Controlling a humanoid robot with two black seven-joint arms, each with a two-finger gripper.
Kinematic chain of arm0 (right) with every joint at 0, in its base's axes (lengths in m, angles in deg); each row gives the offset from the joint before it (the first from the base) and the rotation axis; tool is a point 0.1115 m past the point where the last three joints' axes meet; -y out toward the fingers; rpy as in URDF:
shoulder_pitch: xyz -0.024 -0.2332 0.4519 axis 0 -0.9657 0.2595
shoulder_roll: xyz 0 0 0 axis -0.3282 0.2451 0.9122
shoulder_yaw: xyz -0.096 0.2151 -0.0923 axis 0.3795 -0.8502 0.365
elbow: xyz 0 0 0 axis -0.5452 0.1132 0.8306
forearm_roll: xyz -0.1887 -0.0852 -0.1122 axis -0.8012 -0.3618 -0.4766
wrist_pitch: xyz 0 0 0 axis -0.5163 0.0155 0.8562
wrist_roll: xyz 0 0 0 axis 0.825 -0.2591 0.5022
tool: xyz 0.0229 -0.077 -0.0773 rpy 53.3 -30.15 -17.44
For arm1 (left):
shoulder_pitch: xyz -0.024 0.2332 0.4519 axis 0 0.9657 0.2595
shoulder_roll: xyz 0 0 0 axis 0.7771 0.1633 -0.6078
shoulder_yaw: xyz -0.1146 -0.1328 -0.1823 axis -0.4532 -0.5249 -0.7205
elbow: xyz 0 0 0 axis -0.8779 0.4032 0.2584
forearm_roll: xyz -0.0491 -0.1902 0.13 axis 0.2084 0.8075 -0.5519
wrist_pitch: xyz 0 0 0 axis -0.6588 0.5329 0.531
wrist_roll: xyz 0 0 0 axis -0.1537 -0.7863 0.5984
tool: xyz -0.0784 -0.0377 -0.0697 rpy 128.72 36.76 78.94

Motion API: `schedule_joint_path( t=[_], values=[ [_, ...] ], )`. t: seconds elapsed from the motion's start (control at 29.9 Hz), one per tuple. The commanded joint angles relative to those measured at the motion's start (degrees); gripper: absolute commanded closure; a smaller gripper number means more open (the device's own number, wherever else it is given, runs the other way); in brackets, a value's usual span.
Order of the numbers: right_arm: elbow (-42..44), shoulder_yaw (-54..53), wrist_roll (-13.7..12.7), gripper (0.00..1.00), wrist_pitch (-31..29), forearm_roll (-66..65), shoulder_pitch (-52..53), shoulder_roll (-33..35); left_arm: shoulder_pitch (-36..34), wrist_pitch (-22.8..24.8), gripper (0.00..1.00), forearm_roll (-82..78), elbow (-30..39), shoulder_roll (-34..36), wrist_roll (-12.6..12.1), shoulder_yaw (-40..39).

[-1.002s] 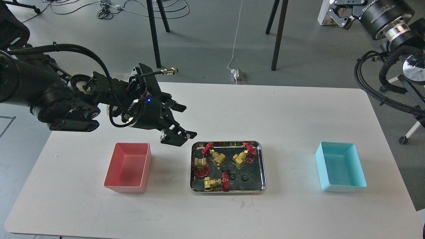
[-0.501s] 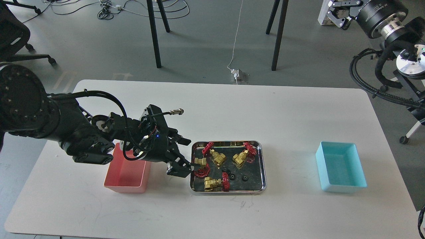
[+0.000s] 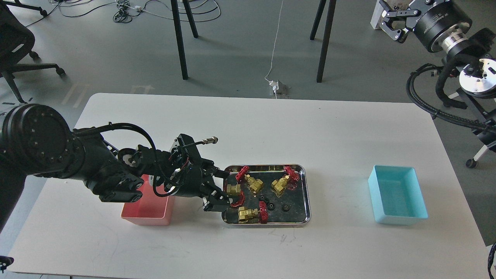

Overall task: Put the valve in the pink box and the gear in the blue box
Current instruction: 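Lower the left gripper onto a brass valve with red handle in the tray, then close the left gripper on the valve and lift it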

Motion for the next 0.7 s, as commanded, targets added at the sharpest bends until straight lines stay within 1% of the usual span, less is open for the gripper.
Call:
schedule_joint_path(
  t=[0.0, 0.13, 0.3, 0.67],
  values=[
    [-0.07, -0.01, 0.01, 0.00, -0.01, 0.00, -0.52, 0.04, 0.18, 0.16, 0.24, 0.05, -0.03, -0.10, 0.00, -0.65],
    [-0.07, -0.01, 0.01, 0.00, -0.01, 0.00, -0.87, -0.05, 0.79, 0.25, 0.27, 0.05, -0.30, -0.10, 0.00, -1.10],
    [-0.07, -0.01, 0.01, 0.00, -0.01, 0.00, -1.40, -0.05, 1.76, 0.16, 0.39, -0.03, -1.79, -0.10, 0.00, -1.18],
    [-0.07, -0.01, 0.10, 0.00, -0.01, 0.00, -2.19, 0.04, 3.25, 0.07, 0.47, -0.04, -3.20, -0.18, 0.00, -1.10]
  ],
)
